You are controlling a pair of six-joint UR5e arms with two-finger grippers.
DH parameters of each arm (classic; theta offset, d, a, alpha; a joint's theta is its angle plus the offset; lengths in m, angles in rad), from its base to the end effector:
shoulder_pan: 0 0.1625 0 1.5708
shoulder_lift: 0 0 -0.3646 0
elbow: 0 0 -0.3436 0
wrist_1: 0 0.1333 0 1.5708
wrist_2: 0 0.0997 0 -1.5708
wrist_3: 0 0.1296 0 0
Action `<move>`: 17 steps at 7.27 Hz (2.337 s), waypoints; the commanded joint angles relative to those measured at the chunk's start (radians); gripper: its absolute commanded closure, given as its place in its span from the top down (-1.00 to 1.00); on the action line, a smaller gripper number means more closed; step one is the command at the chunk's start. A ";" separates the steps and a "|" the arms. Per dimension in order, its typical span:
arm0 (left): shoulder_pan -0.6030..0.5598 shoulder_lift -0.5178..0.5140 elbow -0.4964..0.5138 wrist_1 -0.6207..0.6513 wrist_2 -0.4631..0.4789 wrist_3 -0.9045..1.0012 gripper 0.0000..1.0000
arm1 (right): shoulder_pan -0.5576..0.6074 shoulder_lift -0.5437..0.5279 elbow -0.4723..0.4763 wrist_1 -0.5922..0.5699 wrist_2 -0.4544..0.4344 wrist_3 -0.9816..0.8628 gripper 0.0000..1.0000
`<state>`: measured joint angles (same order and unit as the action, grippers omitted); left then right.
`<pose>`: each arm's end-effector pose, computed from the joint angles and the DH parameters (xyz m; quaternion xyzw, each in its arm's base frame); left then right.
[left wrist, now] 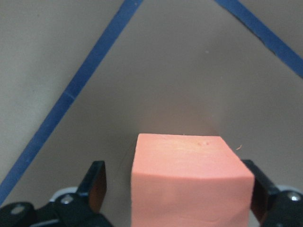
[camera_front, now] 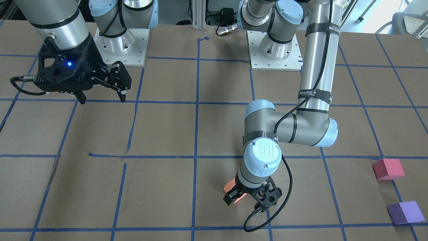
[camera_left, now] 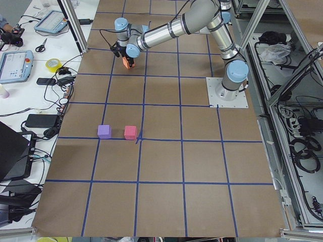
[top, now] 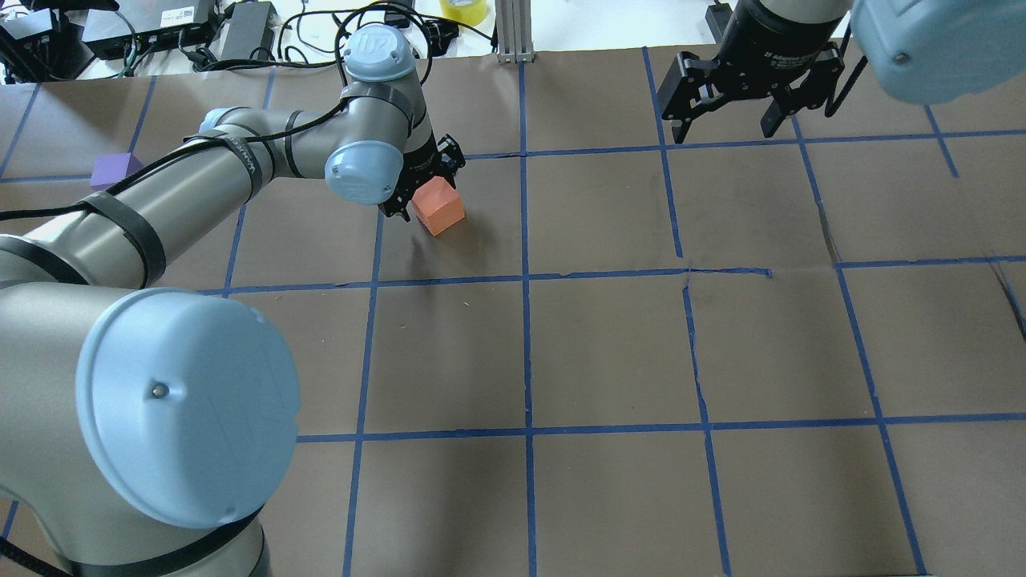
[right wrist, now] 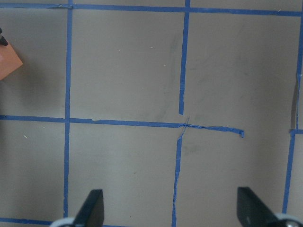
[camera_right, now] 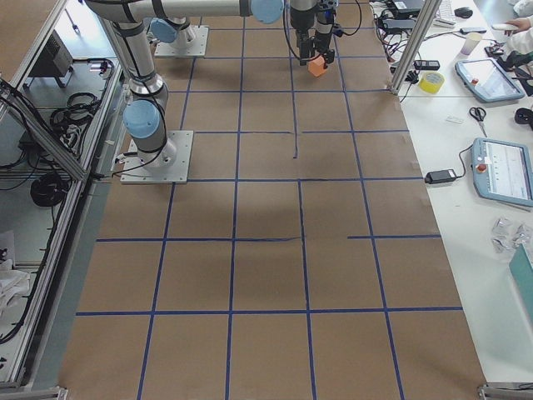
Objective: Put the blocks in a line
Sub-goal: 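Carry the orange cube with the left gripper toward the pink cube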
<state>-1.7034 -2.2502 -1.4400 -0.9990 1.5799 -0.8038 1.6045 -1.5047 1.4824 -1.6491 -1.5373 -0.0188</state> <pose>-0.2136 -0.6020 0.1397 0.3294 -0.9441 0.0124 0.0012 0.1537 -0.4749 0.4151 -0.0271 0.9982 -0.0501 0.0171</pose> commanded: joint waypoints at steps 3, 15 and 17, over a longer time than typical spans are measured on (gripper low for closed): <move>0.001 0.015 0.009 0.008 0.000 0.073 -0.19 | 0.002 -0.031 0.007 0.012 -0.004 -0.010 1.00; 0.683 0.100 0.046 -0.059 0.023 1.337 -0.55 | 0.000 -0.031 0.012 0.014 -0.009 -0.015 1.00; 0.711 0.058 0.122 -0.062 0.006 1.420 -0.87 | 0.000 -0.031 0.012 0.014 -0.009 -0.015 1.00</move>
<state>-1.0112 -2.1685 -1.3658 -1.0553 1.5926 0.5756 1.6046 -1.5355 1.4941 -1.6353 -1.5471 -0.0338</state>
